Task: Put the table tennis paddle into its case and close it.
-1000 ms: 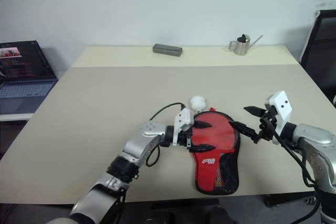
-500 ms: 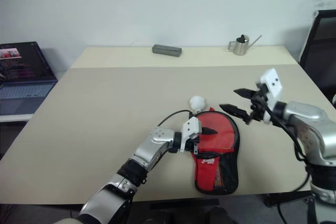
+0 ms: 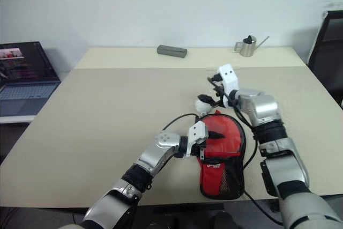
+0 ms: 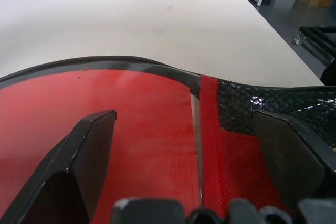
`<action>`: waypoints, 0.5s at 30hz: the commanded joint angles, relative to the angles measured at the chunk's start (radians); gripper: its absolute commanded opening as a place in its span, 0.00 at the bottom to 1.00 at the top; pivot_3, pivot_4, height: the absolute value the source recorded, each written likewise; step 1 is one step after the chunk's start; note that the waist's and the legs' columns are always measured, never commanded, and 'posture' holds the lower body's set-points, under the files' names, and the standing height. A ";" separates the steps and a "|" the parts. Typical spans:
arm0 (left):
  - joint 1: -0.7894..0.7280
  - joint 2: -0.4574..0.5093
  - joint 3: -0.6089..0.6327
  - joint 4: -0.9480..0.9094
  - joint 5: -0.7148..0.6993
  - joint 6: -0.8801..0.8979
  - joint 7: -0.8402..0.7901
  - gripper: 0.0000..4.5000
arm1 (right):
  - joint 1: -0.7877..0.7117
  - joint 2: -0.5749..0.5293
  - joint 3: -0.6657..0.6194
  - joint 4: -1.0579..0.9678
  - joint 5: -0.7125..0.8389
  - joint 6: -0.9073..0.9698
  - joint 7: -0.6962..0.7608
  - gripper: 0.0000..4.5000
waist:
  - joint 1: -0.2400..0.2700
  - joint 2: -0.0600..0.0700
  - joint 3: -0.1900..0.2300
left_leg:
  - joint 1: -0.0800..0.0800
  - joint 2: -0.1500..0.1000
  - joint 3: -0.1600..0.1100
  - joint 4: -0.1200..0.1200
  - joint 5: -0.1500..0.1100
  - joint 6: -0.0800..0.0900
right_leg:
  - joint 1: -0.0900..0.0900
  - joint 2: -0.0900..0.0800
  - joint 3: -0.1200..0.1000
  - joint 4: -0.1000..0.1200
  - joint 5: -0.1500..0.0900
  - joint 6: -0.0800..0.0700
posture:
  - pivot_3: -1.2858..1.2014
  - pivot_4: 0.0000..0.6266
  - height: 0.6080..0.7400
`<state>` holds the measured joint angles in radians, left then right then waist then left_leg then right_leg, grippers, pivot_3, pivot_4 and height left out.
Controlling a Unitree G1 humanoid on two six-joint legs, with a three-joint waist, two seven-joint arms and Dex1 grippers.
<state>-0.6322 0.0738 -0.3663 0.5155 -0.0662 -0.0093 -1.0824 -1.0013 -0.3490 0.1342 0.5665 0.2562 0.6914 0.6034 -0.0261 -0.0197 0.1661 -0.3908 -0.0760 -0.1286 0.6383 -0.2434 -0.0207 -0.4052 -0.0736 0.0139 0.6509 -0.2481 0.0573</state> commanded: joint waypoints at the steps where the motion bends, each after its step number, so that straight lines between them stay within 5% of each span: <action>1: 0.008 -0.003 -0.013 -0.003 0.008 0.001 -0.003 0.99 | -0.078 0.044 0.001 0.129 -0.062 -0.074 -0.039 1.00 | -0.002 0.000 0.000 | 0.000 0.000 0.000 0.000 0.000 0.001 | 0.000 0.000 0.000 0.001 0.000 0.000 | 0.52 0.24 1.00; 15: 0.022 0.001 -0.022 -0.028 0.017 0.010 0.002 0.99 | -0.199 0.187 -0.025 0.562 -0.204 -0.360 -0.152 1.00 | -0.006 0.001 -0.001 | 0.001 -0.001 0.000 0.005 -0.001 0.001 | -0.001 0.000 0.001 0.010 0.000 0.000 | 0.52 0.24 1.00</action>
<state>-0.6243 0.0773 -0.3666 0.5041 -0.0596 -0.0066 -1.0793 -1.1638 -0.1641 0.1189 1.1151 0.0730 0.3795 0.4710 -0.0321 -0.0187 0.1656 -0.3899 -0.0765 -0.1282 0.6436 -0.2440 -0.0198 -0.4067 -0.0731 0.0153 0.6611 -0.2483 0.0571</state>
